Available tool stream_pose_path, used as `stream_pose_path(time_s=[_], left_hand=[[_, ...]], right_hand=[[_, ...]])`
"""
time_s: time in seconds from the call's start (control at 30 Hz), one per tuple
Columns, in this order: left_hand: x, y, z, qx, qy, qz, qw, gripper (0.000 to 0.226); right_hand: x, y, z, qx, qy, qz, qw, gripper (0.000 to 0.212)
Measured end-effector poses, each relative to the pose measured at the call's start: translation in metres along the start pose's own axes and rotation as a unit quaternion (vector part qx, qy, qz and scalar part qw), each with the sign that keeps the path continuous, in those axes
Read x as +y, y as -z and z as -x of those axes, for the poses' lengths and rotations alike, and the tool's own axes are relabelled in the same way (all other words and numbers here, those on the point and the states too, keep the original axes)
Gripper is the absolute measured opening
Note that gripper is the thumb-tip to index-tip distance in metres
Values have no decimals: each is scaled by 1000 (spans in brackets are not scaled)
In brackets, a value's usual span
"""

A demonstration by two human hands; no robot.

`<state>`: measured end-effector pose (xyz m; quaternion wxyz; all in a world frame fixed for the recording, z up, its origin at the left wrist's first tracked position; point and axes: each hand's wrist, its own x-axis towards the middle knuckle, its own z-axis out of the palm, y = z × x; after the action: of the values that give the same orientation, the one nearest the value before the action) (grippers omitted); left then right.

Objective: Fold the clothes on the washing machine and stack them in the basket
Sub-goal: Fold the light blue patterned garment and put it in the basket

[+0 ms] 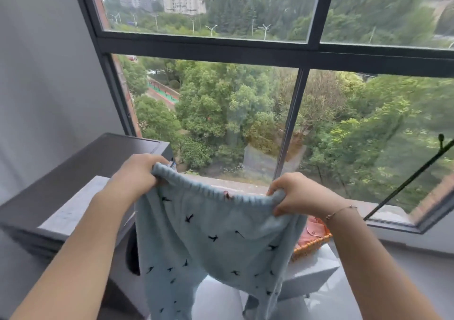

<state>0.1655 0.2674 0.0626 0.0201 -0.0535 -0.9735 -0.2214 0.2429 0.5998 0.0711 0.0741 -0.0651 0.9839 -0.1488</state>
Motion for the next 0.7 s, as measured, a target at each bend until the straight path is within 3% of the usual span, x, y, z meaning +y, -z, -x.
stream_pose_path(time_s=[0.07,0.13,0.17,0.3,0.43,0.5,0.6,0.63,0.7], left_hand=[[-20,15,-3,47,10,-13,999,27],[-35,27,-5,74,-1,-39,997,12],[-44,33,-5,74,-5,-60,995,16],[-87,49,-28,14,-14,-274,962,50],[-131,43,-62,-105,-80,-320,938,53],[-151,40,-91,-109,-111,-309,938,59],[-170,33,-136,-78,-107,-236,963,52],[-173,31,-157,-76,-95,-236,964,46],[-173,24,-188,-97,-71,-257,959,40]], right_hand=[[-6,-10,-33,54,31,6,998,20],[-8,-16,-57,156,32,-1,987,22],[-10,-19,-68,214,31,-9,976,24],[-20,-18,-113,383,66,-92,917,26],[-37,-9,-165,446,82,-220,864,28],[-48,-7,-196,404,82,-316,854,28],[-63,3,-231,196,104,-435,873,17],[-71,6,-250,106,88,-424,895,14],[-87,5,-287,-71,37,-280,956,17]])
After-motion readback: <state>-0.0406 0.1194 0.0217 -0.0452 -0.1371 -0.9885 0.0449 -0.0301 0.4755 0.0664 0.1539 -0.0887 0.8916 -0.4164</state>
